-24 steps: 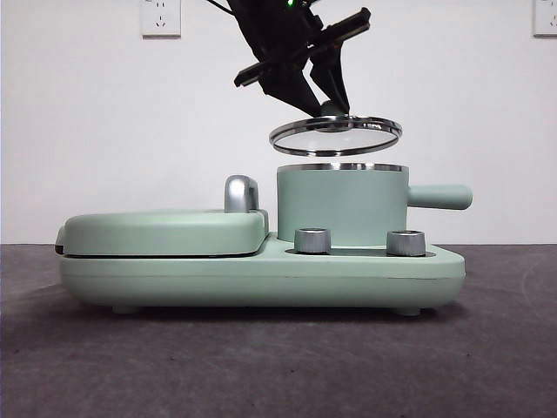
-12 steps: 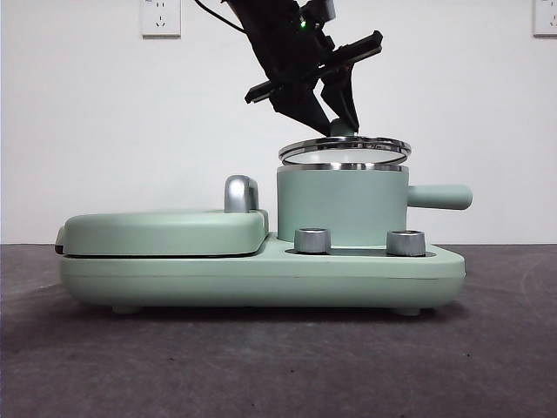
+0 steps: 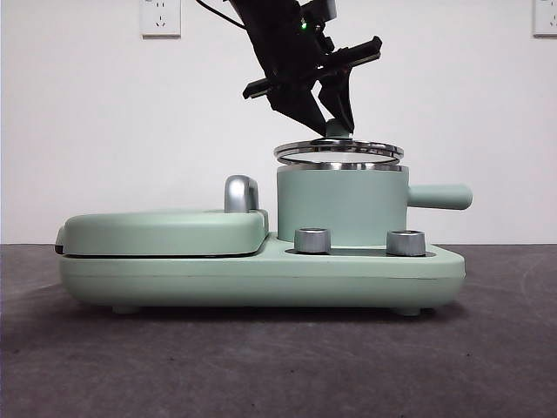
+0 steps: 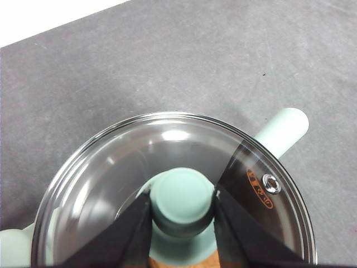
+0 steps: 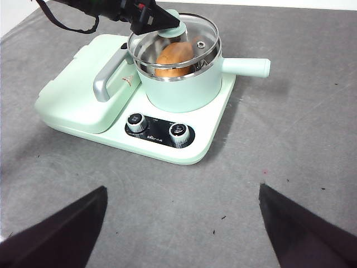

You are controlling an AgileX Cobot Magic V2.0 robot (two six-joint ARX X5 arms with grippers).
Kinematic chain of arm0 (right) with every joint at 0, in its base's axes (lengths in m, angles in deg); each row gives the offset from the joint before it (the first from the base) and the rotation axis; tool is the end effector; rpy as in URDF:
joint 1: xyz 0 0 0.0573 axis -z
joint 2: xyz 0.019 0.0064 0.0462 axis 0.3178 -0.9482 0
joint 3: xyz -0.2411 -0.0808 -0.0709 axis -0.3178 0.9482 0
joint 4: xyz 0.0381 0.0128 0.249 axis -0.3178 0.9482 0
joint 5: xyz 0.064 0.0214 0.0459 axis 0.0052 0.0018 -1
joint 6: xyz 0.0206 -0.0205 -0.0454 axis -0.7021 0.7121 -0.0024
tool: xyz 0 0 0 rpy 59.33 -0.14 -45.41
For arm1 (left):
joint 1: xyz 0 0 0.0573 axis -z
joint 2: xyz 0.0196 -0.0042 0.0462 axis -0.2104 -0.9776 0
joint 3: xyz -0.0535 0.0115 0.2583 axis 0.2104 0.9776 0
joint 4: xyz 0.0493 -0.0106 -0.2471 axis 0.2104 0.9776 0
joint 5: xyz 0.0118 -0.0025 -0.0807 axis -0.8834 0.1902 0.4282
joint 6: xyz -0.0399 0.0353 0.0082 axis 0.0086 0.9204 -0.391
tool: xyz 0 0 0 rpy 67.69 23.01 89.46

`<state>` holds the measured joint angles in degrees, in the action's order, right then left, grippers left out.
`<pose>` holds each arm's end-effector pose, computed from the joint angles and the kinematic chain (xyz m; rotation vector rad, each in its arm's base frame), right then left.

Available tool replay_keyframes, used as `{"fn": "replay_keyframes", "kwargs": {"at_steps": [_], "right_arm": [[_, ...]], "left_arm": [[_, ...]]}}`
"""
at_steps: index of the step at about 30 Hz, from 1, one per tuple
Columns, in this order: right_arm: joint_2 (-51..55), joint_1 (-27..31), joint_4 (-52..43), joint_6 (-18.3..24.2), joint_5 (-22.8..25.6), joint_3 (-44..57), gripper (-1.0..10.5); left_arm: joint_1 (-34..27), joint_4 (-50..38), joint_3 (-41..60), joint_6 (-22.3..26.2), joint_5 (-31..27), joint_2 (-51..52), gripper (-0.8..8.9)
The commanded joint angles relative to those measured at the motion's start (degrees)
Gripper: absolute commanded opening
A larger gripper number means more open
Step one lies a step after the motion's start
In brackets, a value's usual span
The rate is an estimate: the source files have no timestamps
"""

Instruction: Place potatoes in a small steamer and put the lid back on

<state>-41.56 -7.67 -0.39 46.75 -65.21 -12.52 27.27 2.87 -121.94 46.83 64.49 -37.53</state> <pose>0.0211 0.0112 0.3715 0.0987 0.5348 0.4147 0.3594 -0.2953 0.3140 0.1501 0.5847 -0.6530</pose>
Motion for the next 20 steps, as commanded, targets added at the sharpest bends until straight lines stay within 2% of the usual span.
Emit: {"fn": "replay_keyframes", "kwargs": {"at_steps": [1, 5, 20], "right_arm": [[-0.1, -0.3, -0.7, -0.4, 0.3, -0.6, 4.3], [-0.1, -0.3, -0.7, -0.4, 0.3, -0.6, 4.3], [-0.1, -0.3, -0.7, -0.6, 0.2, -0.6, 4.3]], "left_arm": [[0.9, -1.4, -2.2, 0.9, 0.0, -0.7, 0.14], [1.2, -1.3, -2.2, 2.8, 0.0, -0.8, 0.14], [1.5, -0.7, -2.2, 2.8, -0.4, -2.5, 0.14]]}}
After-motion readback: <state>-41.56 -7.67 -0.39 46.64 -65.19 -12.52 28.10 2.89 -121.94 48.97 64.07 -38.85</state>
